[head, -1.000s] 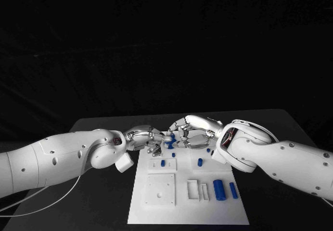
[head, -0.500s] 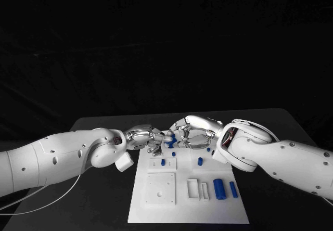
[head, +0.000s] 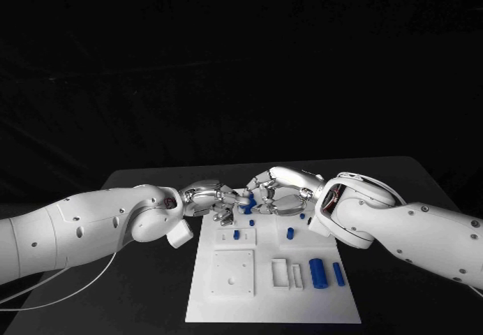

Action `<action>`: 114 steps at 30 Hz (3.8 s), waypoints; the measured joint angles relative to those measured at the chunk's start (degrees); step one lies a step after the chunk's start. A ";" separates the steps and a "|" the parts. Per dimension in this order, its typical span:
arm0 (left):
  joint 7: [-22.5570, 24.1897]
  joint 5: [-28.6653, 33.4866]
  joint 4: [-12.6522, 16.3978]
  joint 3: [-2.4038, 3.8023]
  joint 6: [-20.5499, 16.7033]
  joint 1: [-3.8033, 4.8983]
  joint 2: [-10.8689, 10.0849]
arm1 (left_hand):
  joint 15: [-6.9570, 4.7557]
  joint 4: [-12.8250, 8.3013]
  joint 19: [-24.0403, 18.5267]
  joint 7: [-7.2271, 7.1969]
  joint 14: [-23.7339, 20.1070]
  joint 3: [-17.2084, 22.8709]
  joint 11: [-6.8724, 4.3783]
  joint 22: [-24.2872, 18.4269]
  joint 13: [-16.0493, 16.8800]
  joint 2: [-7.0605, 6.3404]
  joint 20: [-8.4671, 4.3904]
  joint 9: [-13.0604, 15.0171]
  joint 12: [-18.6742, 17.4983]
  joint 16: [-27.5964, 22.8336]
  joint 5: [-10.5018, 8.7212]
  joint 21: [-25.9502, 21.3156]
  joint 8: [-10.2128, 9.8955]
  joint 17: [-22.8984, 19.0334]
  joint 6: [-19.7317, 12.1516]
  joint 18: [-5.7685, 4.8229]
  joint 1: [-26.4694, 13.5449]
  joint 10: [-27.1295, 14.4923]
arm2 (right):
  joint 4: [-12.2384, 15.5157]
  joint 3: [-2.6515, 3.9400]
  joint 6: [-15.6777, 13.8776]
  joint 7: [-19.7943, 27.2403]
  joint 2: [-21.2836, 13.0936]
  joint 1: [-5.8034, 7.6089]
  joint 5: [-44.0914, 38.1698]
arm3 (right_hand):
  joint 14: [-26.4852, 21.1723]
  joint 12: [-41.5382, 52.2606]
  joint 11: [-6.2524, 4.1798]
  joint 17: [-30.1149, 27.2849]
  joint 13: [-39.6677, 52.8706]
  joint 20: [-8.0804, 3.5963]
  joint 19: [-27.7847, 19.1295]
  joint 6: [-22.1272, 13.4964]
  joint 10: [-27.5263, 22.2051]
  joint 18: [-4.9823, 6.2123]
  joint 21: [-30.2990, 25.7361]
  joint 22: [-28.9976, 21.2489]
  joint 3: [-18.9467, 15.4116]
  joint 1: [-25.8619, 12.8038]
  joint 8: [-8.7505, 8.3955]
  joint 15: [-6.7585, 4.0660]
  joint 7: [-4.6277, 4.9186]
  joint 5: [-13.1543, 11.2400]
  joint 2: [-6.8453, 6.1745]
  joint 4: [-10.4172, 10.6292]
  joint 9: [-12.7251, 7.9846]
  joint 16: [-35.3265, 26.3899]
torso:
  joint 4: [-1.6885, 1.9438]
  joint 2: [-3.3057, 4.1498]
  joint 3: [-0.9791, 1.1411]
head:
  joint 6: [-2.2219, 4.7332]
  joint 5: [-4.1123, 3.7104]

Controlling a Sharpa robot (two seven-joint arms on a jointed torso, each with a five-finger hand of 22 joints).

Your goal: Assemble the parts on the task board

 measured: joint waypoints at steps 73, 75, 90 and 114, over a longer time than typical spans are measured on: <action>-1.50 -1.45 -0.70 -0.01 -1.63 -0.02 -0.35 | 0.07 -0.24 0.00 -0.21 -0.08 -0.24 0.20 0.13 -0.04 0.04 0.00 0.47 0.22 0.22 -0.13 0.00 -0.89 -0.02 0.21 0.00 0.98 -0.20 | 1.38 -1.32 1.06 -1.57 -1.09 0.01 0.14 | -0.43 -0.01 0.10 -0.04 0.18 0.26 -0.63 0.19 -0.11 -0.03 0.87 -0.02 -1.75 -2.76 0.53 -0.01 -0.17 1.94 -0.79 -0.74 0.28 0.22 | 0.04 0.02 -0.01 | -0.43 -0.31; -1.56 -1.50 -0.68 0.01 -1.81 0.00 -0.34 | 0.07 -0.24 0.00 -0.20 -0.09 -0.24 0.20 0.13 -0.04 0.04 0.00 0.49 0.22 0.22 0.04 0.00 -0.89 -0.02 0.21 -0.01 0.98 -0.20 | 1.09 -1.34 0.75 -1.68 -1.14 -0.02 0.11 | -0.63 -0.01 0.12 -0.17 0.07 0.33 -0.71 0.19 -0.13 -0.03 0.87 0.00 -2.58 -3.19 0.25 0.13 -0.17 2.67 -1.20 -0.79 0.27 0.22 | 0.04 0.02 -0.01 | -0.46 -0.28; -7.21 -10.77 2.44 0.01 -16.05 0.00 -1.35 | -0.03 0.16 1.08 -1.05 0.01 0.16 -0.24 0.17 -0.68 -1.16 -0.38 1.59 0.22 0.22 2.01 0.00 -0.87 -0.38 1.88 0.01 2.19 0.50 | -5.07 -0.53 -1.97 -2.19 -2.48 -0.04 0.55 | -0.69 -0.24 0.29 -0.81 -0.40 0.13 -0.91 0.20 -0.30 -0.03 0.86 0.01 -3.58 -3.62 0.02 0.08 -0.18 4.08 -1.63 -0.39 0.27 -0.05 | 0.04 -0.01 -0.03 | -0.55 -0.13; -31.25 -37.62 11.04 -3.23 -35.15 0.01 -4.64 | 0.05 0.96 4.63 -1.45 0.12 0.96 0.04 -0.32 -2.55 -3.01 -1.53 2.51 -1.64 -0.78 8.83 0.00 -0.97 -1.52 5.14 0.00 3.50 3.18 | -20.95 2.14 -5.82 -1.24 -1.90 2.17 5.49 | -6.14 -9.62 0.31 -7.78 -6.97 2.69 -8.16 -0.08 -0.32 -0.01 -5.20 -3.01 -3.38 -3.78 -0.89 3.36 0.10 5.55 -2.73 0.75 0.24 -7.86 | 0.05 -0.17 0.00 | -1.79 1.12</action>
